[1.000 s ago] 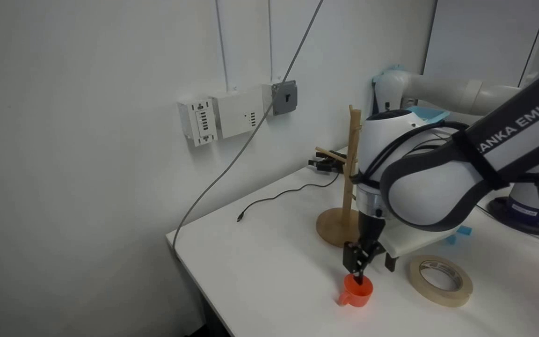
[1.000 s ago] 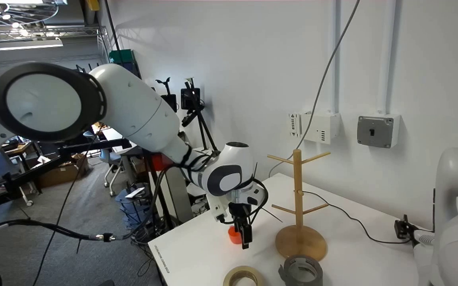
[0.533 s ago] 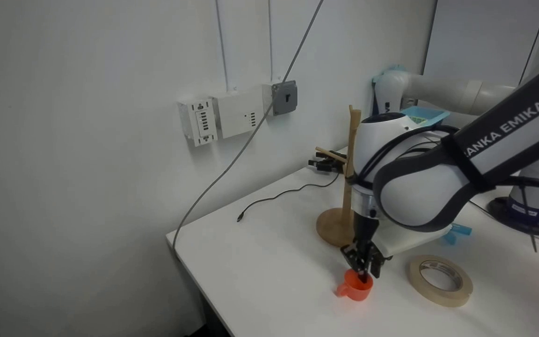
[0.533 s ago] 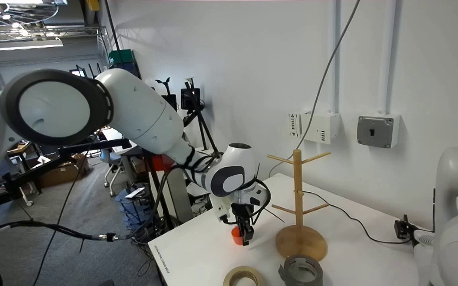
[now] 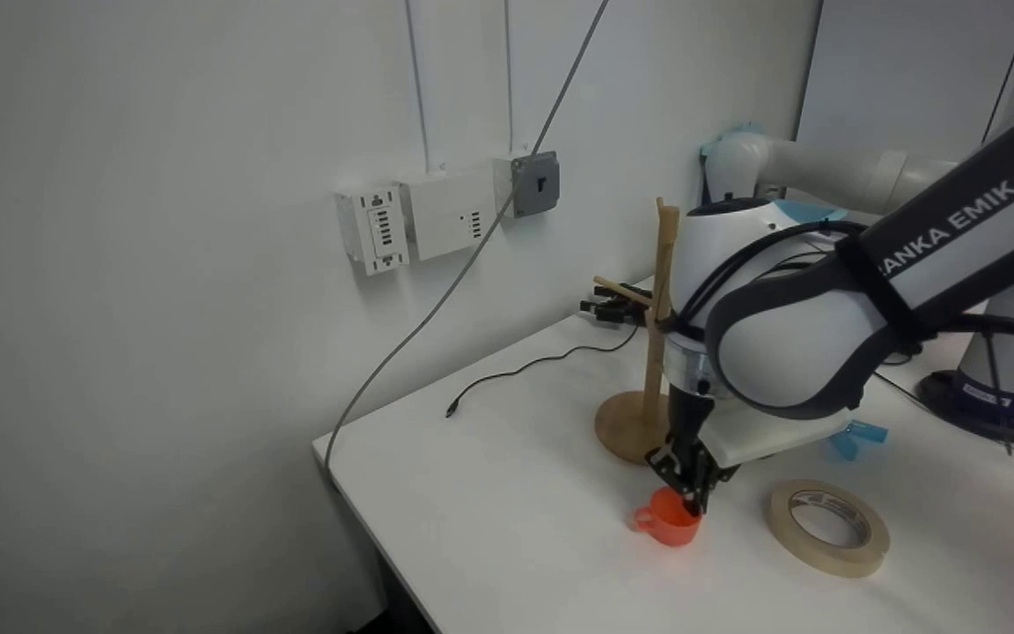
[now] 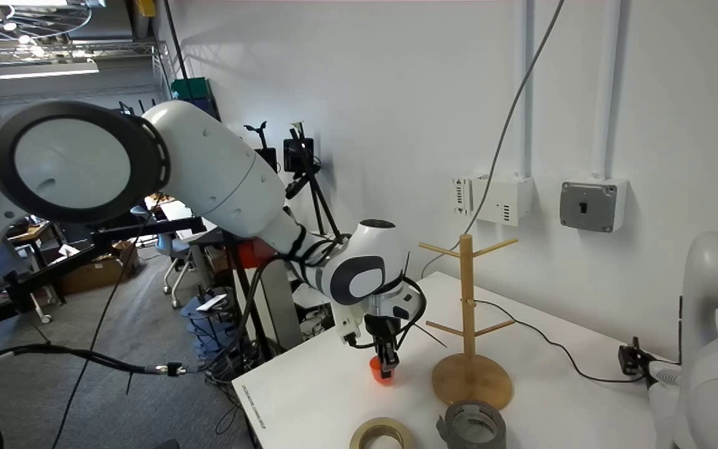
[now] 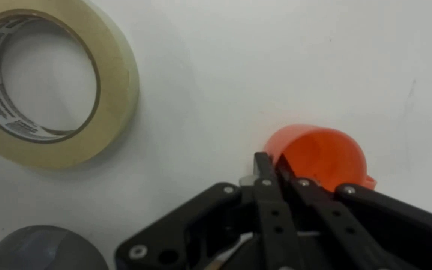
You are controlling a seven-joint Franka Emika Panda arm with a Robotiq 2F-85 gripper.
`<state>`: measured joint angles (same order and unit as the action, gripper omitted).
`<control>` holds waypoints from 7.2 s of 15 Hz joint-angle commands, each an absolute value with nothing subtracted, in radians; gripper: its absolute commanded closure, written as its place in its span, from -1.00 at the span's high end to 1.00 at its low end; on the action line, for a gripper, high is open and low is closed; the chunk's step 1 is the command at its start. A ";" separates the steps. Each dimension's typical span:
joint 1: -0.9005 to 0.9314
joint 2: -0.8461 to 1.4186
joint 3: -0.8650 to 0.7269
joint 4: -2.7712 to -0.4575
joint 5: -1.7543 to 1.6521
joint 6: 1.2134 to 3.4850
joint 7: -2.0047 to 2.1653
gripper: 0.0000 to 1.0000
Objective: Hang the orange cup on the stand
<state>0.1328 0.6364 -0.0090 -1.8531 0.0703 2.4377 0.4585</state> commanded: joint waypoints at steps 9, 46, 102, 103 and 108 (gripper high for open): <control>0.189 0.399 -0.067 -2.055 -0.019 2.397 0.561 -0.90; -0.015 -0.003 -0.097 -2.182 0.116 2.126 0.035 -0.98; -0.056 0.213 -0.080 -1.699 0.354 1.928 0.270 -0.98; -0.058 0.219 -0.080 -1.691 0.355 1.926 0.273 -0.98; -0.060 0.254 -0.077 -1.653 0.359 1.917 0.293 -0.98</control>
<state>-0.0428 0.2124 -0.0882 -1.7162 0.3305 1.9472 0.2730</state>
